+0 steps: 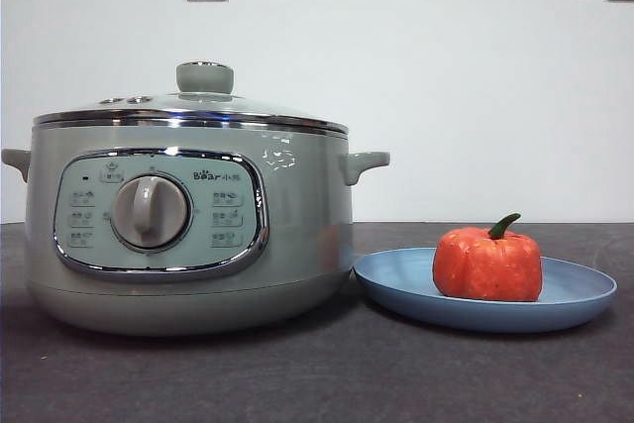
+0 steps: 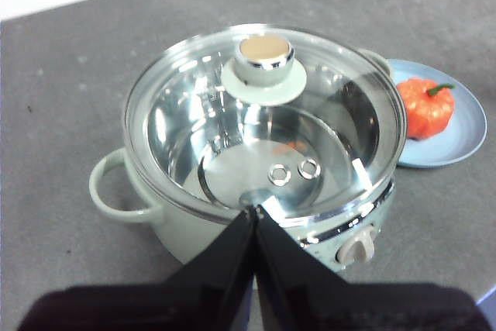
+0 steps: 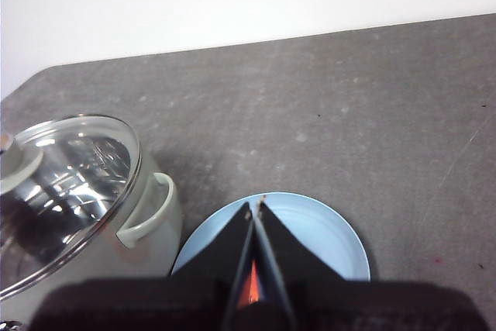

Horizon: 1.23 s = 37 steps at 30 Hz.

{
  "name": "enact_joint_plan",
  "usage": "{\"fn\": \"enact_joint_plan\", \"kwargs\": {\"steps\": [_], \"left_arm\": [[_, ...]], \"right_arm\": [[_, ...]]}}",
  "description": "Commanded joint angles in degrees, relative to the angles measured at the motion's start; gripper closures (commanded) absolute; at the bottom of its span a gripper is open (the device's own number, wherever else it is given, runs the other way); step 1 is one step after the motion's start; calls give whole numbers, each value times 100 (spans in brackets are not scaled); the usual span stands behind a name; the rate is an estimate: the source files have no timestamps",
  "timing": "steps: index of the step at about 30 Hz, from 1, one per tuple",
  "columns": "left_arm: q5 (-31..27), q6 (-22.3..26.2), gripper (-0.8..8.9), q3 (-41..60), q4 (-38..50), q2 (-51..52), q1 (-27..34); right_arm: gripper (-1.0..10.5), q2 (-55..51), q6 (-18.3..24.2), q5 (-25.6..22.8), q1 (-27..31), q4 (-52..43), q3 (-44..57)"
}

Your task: Take the pumpkin out from the steamer,put the pumpkin in the blue plate,close the lid

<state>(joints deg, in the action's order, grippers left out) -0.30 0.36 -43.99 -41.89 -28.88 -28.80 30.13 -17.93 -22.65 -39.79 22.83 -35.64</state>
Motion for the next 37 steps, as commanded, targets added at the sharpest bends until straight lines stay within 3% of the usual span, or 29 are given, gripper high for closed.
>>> {"fn": "enact_joint_plan", "kwargs": {"steps": [1,12,18,25,30,37], "left_arm": [[35,-35,817,46,11,15,-13],[42,-37,817,46,-120,116,2],[-63,68,817,210,192,1161,802],[-79,125,817,1720,1904,2374,2105],[61,114,816,2988,2570,2769,2800],[236,46,817,3926,2868,2800,3036]], "right_arm": [[963,-9,-105,-20,2,-20,33],[963,-9,-105,-20,2,4,33],[963,-9,-105,-20,2,17,33],[963,-9,-105,-20,2,20,33],[963,-9,-105,-22,2,20,33],[963,-9,-105,-22,2,35,33]]}}
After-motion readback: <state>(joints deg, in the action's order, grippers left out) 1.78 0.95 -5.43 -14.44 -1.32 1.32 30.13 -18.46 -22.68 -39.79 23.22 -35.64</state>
